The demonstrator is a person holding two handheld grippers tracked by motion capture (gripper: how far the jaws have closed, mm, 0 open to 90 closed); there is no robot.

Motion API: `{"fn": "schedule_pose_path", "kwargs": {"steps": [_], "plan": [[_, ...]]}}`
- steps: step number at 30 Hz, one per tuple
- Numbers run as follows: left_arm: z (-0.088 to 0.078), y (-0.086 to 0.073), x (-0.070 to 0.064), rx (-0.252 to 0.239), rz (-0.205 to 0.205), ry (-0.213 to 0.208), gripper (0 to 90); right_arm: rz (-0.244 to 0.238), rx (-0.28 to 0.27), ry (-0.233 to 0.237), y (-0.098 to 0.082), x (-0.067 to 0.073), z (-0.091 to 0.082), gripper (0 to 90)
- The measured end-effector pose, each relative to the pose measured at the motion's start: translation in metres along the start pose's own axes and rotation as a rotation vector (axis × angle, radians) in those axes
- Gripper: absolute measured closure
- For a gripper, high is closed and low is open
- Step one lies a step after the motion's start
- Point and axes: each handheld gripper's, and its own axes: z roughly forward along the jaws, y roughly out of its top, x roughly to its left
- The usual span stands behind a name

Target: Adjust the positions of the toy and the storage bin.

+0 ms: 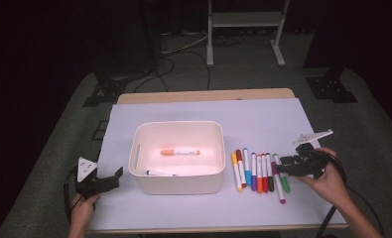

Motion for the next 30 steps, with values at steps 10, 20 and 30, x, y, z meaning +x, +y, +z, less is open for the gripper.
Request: {"fn": "schedule_pose_path", "kwargs": {"steps": [10,20,30], "plan": [[0.0,0.0,0.0,0.0,-0.001,-0.003,0.0,0.04,0.027,-0.104,-0.018,-0.012,0.014,53.7],[0.0,0.0,0.0,0.002,-0.003,-0.006,0.0,0.058,0.062,-0.178,-0.033,-0.021,0.022,55.5],[0.0,0.0,0.0,0.003,-0.005,-0.004,0.0,0.087,0.054,-0.265,-0.04,-0.024,0.018,75.6]]}}
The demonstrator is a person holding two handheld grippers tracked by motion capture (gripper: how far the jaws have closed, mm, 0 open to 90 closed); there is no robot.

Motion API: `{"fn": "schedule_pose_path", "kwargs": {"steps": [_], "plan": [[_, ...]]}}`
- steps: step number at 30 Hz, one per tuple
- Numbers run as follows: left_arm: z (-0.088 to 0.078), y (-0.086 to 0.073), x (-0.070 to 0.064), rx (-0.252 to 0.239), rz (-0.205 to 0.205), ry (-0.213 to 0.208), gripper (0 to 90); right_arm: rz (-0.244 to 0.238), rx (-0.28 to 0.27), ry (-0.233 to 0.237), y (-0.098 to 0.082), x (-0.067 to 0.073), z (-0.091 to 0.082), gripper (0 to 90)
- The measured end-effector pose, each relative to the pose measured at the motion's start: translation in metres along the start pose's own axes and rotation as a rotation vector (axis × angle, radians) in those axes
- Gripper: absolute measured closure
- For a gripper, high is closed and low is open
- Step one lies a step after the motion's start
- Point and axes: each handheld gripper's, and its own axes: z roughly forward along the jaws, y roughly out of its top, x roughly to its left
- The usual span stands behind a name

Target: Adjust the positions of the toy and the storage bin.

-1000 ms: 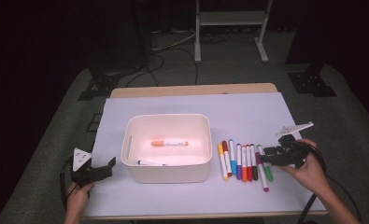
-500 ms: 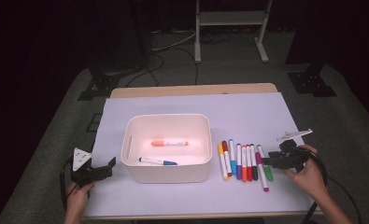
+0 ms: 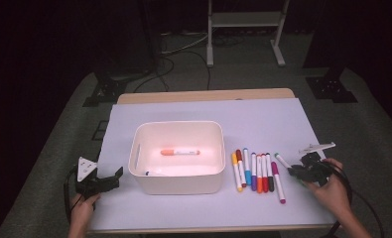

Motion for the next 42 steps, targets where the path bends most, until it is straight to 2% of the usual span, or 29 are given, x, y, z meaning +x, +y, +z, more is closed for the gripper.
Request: {"fn": "schedule_pose_path", "kwargs": {"steps": [5,11,15,16,24,33,42], "plan": [[0.0,0.0,0.0,0.0,-0.003,-0.002,0.0,0.02,-0.003,0.018,0.0,-0.001,-0.003,75.9],[0.0,0.0,0.0,-0.001,-0.002,0.0,0.0,0.02,-0.033,0.088,0.006,0.006,-0.016,75.9],[0.0,0.0,0.0,0.001,0.0,0.0,0.0,0.002,-0.076,0.132,0.016,0.014,-0.029,75.8],[0.0,0.0,0.0,0.001,-0.001,0.0,0.0,-0.005,-0.089,0.153,0.02,0.018,-0.035,75.8],[0.0,0.0,0.0,0.001,0.001,-0.001,0.0,-0.075,-0.132,0.217,0.045,0.04,-0.058,75.8],[0.0,0.0,0.0,0.0,0.002,-0.003,0.0,-0.14,-0.153,0.301,0.08,0.07,-0.08,75.8],[0.0,0.0,0.001,0.002,0.002,-0.005,0.0,-0.235,-0.17,0.367,0.116,0.099,-0.097,75.8]]}}
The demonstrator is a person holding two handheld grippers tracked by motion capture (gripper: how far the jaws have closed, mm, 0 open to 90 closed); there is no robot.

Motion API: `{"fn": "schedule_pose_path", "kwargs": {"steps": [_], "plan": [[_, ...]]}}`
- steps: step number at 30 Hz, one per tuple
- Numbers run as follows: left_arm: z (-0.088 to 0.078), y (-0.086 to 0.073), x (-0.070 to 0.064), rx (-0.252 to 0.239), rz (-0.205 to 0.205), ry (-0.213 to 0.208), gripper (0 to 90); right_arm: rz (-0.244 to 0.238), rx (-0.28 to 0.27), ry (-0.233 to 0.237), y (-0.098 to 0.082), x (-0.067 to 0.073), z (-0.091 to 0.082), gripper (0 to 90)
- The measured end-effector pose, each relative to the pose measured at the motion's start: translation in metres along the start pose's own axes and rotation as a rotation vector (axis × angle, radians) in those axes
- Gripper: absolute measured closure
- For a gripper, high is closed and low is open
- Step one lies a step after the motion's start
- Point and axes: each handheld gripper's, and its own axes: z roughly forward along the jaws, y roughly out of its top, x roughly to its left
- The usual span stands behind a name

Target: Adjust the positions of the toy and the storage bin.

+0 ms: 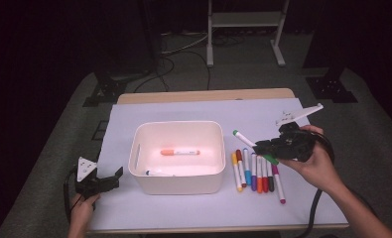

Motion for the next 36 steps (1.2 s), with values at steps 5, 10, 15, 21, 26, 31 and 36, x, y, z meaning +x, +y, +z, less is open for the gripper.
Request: {"fn": "schedule_pose_path", "kwargs": {"steps": [5,10,15,21,26,31,36], "plan": [[0.0,0.0,0.0,-0.001,0.001,0.0,0.0,-0.044,0.006,0.039,0.02,0.014,0.004,75.8],[0.0,0.0,0.0,-0.001,0.0,0.0,0.0,-0.093,0.023,0.077,0.04,0.031,0.014,75.8],[0.0,0.0,0.0,-0.001,0.001,-0.001,0.0,-0.132,0.033,0.117,0.055,0.045,0.025,75.8],[0.0,0.0,-0.001,-0.001,0.004,-0.003,0.0,-0.175,0.042,0.168,0.07,0.062,0.041,75.8],[0.0,0.0,0.0,0.005,0.005,-0.004,0.0,-0.205,0.056,0.201,0.079,0.071,0.055,75.8],[0.001,0.0,0.0,0.003,0.005,-0.005,0.0,-0.227,0.075,0.228,0.086,0.077,0.073,75.8],[0.001,0.0,-0.001,0.004,0.005,-0.003,0.0,-0.246,0.09,0.248,0.091,0.082,0.091,75.8]]}}
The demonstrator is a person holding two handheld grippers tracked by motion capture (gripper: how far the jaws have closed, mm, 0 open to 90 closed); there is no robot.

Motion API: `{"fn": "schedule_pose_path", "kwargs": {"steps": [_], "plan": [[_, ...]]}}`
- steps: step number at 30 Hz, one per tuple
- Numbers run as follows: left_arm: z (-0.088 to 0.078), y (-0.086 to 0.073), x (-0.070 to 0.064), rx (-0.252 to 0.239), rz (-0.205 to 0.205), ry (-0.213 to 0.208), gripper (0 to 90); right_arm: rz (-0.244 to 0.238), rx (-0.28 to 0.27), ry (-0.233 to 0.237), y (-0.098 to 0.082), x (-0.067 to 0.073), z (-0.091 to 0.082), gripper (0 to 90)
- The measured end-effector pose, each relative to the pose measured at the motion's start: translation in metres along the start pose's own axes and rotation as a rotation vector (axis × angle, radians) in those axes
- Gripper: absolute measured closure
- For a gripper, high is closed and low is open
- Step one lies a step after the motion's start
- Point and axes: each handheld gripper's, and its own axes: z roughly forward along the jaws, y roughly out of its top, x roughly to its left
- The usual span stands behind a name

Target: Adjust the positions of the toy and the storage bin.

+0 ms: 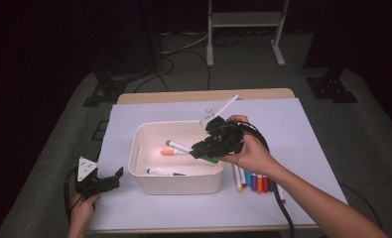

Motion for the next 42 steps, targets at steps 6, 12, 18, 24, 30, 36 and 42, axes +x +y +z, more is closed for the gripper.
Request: {"fn": "schedule_pose_path", "kwargs": {"steps": [6,12,18,24,30,36,42], "plan": [[0.0,0.0,0.0,-0.003,-0.001,0.0,0.0,-0.015,0.013,0.024,0.006,-0.001,0.019,75.8],[0.0,0.0,0.0,-0.001,0.001,-0.001,0.0,-0.018,0.035,0.049,0.01,-0.003,0.037,75.8],[-0.001,0.0,0.001,-0.003,-0.003,-0.001,0.0,-0.026,0.059,0.071,0.013,-0.003,0.055,75.8],[-0.001,0.0,0.0,-0.004,-0.006,0.0,0.0,-0.035,0.078,0.089,0.014,-0.004,0.07,75.8],[0.0,0.0,0.001,-0.005,-0.008,0.0,0.0,-0.043,0.097,0.101,0.015,-0.004,0.084,75.7],[0.0,0.0,0.001,-0.007,-0.009,-0.001,0.0,-0.055,0.123,0.108,0.017,-0.003,0.097,75.7],[-0.001,0.0,0.001,-0.007,-0.011,-0.002,0.0,-0.058,0.145,0.115,0.018,-0.004,0.105,75.7]]}}
